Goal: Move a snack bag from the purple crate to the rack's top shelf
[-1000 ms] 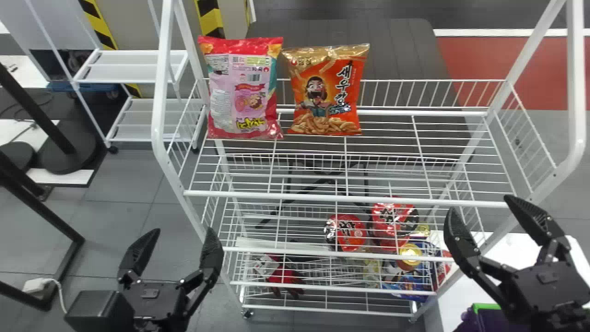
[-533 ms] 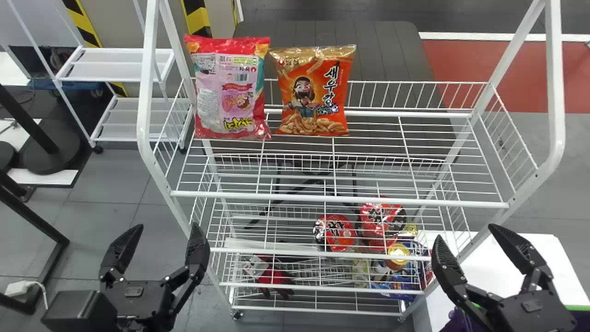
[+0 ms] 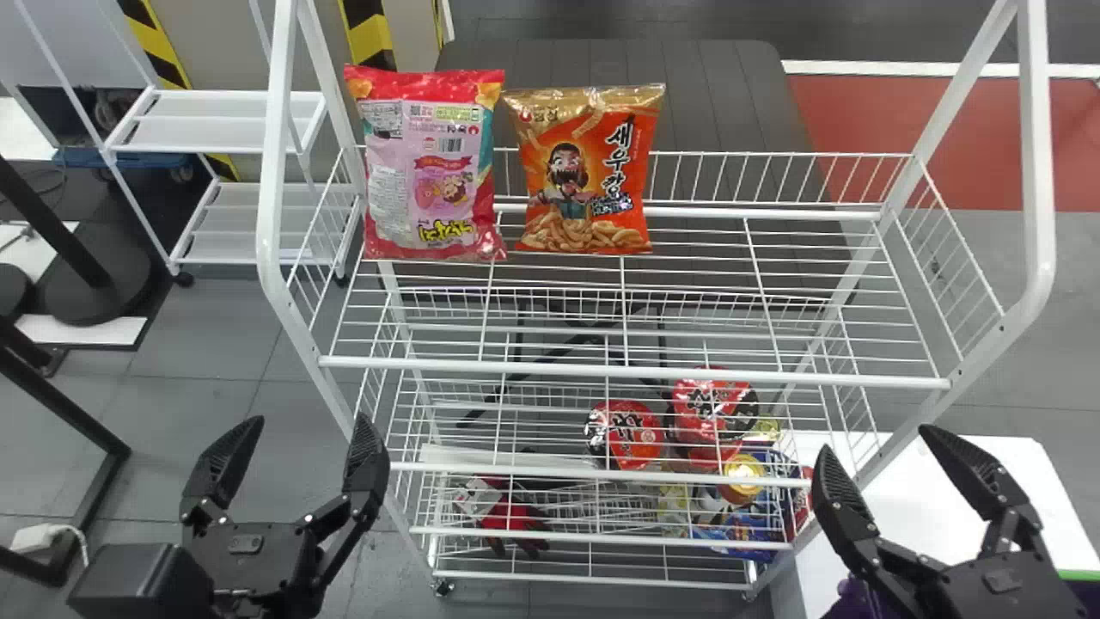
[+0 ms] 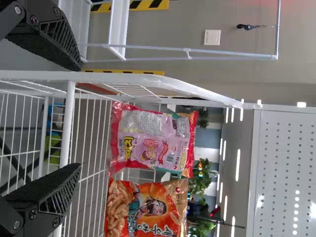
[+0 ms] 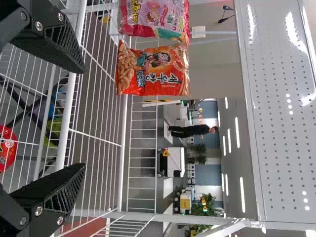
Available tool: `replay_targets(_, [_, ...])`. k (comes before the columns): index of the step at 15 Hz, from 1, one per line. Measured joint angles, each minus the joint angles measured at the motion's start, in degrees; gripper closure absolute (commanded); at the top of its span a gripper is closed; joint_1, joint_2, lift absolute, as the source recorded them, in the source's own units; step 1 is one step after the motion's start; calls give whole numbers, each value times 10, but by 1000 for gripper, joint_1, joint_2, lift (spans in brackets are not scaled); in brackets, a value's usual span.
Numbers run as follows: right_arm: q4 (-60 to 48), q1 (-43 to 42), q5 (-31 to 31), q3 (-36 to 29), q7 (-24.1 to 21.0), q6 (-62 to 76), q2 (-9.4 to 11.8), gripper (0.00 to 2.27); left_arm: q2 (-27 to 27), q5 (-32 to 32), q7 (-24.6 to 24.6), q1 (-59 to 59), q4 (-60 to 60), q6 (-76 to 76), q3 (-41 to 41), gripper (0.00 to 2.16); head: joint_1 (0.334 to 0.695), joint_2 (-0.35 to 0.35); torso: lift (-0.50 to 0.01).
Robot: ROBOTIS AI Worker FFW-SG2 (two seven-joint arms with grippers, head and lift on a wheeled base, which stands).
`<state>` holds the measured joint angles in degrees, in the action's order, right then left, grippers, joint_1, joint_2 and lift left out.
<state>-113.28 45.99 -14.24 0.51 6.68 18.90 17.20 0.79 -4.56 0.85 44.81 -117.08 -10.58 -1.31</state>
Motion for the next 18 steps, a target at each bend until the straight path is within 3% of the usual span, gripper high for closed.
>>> replay_targets(18, [0,12,-18,-8,-3,33,-1,164,0,3,-1,11,-16,12,0,134,695,-6,0])
